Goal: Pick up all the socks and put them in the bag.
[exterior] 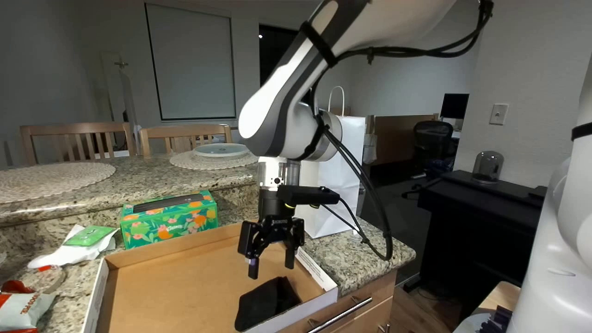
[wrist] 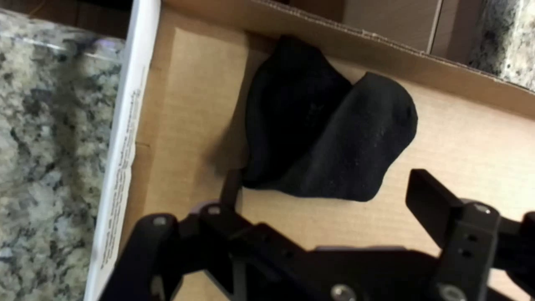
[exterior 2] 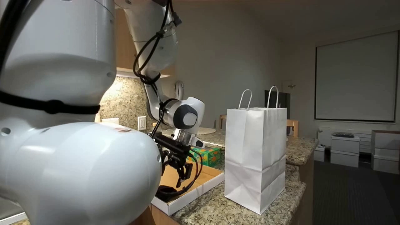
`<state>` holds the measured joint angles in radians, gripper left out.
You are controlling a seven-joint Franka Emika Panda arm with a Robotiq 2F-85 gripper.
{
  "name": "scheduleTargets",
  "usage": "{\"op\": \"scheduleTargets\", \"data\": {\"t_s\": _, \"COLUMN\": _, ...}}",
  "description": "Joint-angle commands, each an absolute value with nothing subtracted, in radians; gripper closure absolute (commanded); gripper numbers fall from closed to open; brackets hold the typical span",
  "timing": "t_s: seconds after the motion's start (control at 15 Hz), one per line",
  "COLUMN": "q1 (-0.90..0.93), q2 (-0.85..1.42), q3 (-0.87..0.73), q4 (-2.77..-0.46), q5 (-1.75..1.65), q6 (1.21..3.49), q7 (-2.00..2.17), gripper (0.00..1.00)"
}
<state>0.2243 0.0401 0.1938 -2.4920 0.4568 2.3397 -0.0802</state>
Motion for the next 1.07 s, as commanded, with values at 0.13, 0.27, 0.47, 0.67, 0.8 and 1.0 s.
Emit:
{"op": "scheduleTargets", "data": {"t_s": 0.13, "q1": 0.212, "q2": 0.099, "q3": 0.208, "q4": -2.493, "q5": 0.503, "q6": 2.34, "q7": -0.079, "gripper": 0.0}}
{"op": "scheduleTargets", "data": {"t_s": 0.27, "q1": 0.205, "q2": 0.12, "q3": 0.205, "q4": -2.487, "q5": 0.502, "q6": 2.339, "q7": -0.086, "gripper": 0.07}}
{"op": "scheduleTargets", "data": {"t_s": 0.47, "q1": 0.201, "q2": 0.147, "q3": 0.21, "q4": -2.475, "q5": 0.518, "q6": 2.351, "q7": -0.105, "gripper": 0.4}}
{"op": "scheduleTargets", "data": {"t_s": 0.67, "q1": 0.197, "q2": 0.152, "q3": 0.211, "q4": -2.463, "q5": 0.518, "q6": 2.354, "q7": -0.097, "gripper": 0.61}}
{"op": "scheduleTargets", "data": {"t_s": 0.8, "q1": 0.189, "q2": 0.147, "q3": 0.204, "q4": -2.462, "q5": 0.514, "q6": 2.355, "q7": -0.085, "gripper": 0.74}}
{"op": "scheduleTargets", "data": {"t_s": 1.0, "q1": 0.176, "q2": 0.143, "q3": 0.199, "q4": -2.463, "q5": 0.526, "q6": 2.342, "q7": -0.086, "gripper": 0.89}}
